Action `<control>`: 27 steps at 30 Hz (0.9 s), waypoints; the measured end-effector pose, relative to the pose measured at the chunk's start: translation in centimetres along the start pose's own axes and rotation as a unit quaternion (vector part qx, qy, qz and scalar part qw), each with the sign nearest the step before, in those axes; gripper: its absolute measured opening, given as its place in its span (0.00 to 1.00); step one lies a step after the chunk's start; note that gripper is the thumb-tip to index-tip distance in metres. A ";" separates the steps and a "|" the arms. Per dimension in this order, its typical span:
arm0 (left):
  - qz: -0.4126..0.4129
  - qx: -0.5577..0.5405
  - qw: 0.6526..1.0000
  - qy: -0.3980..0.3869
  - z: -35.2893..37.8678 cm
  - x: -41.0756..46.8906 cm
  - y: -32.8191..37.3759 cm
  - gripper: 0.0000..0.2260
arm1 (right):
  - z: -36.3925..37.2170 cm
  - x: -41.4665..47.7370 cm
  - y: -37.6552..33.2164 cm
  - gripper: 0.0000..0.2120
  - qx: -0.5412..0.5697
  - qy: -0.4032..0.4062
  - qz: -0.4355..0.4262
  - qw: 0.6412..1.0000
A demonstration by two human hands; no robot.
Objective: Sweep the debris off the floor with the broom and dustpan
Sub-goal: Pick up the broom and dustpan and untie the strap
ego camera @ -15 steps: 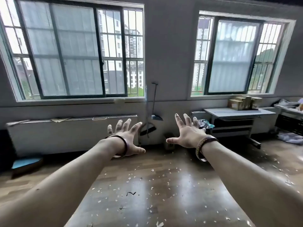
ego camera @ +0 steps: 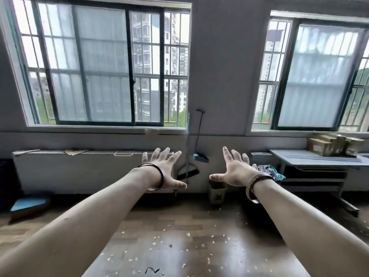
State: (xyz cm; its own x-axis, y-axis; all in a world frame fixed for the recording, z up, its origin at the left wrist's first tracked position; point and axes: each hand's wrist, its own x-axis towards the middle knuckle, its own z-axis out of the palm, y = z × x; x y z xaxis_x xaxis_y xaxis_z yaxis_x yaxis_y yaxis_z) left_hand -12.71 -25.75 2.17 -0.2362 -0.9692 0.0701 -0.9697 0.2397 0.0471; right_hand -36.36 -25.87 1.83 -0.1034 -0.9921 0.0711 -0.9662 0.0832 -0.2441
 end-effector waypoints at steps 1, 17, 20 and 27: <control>0.000 -0.002 1.000 0.004 0.0 1.5 0.0 0.47 | 0.0 1.4 0.3 0.52 -0.003 -0.001 -0.001 1.000; 0.015 -0.032 0.999 0.001 3.4 31.0 -6.9 0.47 | 2.2 29.6 -2.5 0.51 -0.069 0.015 -0.041 0.997; 0.009 -0.020 1.000 -0.017 4.2 37.2 -9.1 0.48 | 3.0 36.2 -3.8 0.51 -0.069 0.006 -0.038 0.997; -0.009 -0.006 1.000 -0.024 2.9 48.7 -13.4 0.47 | 3.5 47.3 -4.4 0.50 -0.093 0.015 -0.033 0.995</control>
State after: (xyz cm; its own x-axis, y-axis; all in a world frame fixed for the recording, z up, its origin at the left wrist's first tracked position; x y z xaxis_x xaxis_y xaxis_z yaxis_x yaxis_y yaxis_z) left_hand -11.45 -76.36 2.10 -0.2224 -0.9747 0.0214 -0.9728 0.2233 0.0608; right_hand -36.20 -73.52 2.85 -0.0424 -0.9929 0.1113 -0.9979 0.0366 -0.0542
